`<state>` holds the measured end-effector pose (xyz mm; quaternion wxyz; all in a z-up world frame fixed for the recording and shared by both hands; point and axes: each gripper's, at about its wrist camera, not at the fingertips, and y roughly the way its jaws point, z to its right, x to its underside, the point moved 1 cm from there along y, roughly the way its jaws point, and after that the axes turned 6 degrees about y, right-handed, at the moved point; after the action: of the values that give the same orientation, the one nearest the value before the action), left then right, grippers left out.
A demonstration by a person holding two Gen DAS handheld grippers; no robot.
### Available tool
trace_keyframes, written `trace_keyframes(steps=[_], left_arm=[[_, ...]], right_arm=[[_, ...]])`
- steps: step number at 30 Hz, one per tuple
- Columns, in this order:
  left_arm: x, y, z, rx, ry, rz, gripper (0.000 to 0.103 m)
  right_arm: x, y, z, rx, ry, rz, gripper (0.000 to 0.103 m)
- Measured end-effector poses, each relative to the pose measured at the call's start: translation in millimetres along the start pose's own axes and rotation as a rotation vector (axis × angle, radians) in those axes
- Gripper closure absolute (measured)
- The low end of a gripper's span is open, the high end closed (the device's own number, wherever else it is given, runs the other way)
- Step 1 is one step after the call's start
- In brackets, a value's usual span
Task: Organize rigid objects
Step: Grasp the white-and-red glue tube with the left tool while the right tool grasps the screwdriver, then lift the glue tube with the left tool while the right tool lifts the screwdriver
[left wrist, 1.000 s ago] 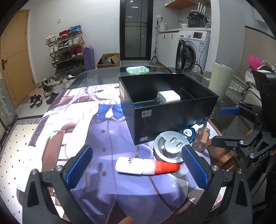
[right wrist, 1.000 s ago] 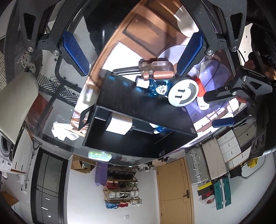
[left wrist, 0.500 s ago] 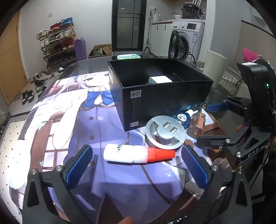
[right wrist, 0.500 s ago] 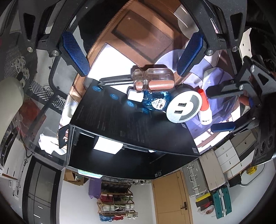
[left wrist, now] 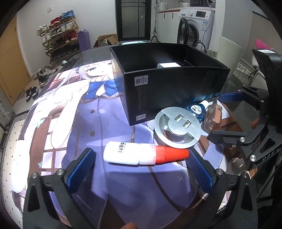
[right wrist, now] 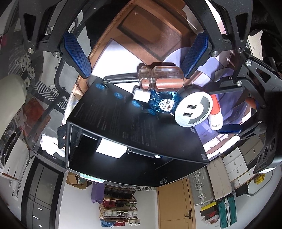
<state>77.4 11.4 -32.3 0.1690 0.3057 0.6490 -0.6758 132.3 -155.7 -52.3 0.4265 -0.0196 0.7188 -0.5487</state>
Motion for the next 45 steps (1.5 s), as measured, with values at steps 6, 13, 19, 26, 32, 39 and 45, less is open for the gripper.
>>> trace_keyframes(steps=[6,13,19,26,32,39,45], left_arm=[[2.5,0.2,-2.3,-0.004,-0.014,0.006,0.0],[4.7,-0.9,-1.3,-0.027,-0.027,0.03,0.0],[3.9,-1.2,-2.2,-0.027,-0.036,0.03,0.0],[4.8,-2.2,-0.5,-0.03,-0.033,0.033,0.002],[7.0,-5.0,0.1,-0.025,-0.023,0.047,0.009],[8.7,-8.4,1.5,-0.027,-0.012,0.071,0.017],[8.7,-8.1,0.5,-0.027,-0.012,0.071,0.017]], right_arm=[[-1.3,1.7,-1.5,0.02,0.021,0.0,0.001],[-2.1,1.8,-1.6,0.022,0.027,0.0,0.001],[-2.3,0.8,-0.9,0.018,0.03,0.002,0.001],[-1.4,-0.3,-0.6,0.015,0.024,0.007,0.004],[2.5,-5.5,0.3,0.008,0.013,0.021,0.014],[8.8,-12.7,-3.3,-0.003,-0.008,0.035,0.03],[13.4,-15.4,-3.6,-0.013,-0.014,0.04,0.036]])
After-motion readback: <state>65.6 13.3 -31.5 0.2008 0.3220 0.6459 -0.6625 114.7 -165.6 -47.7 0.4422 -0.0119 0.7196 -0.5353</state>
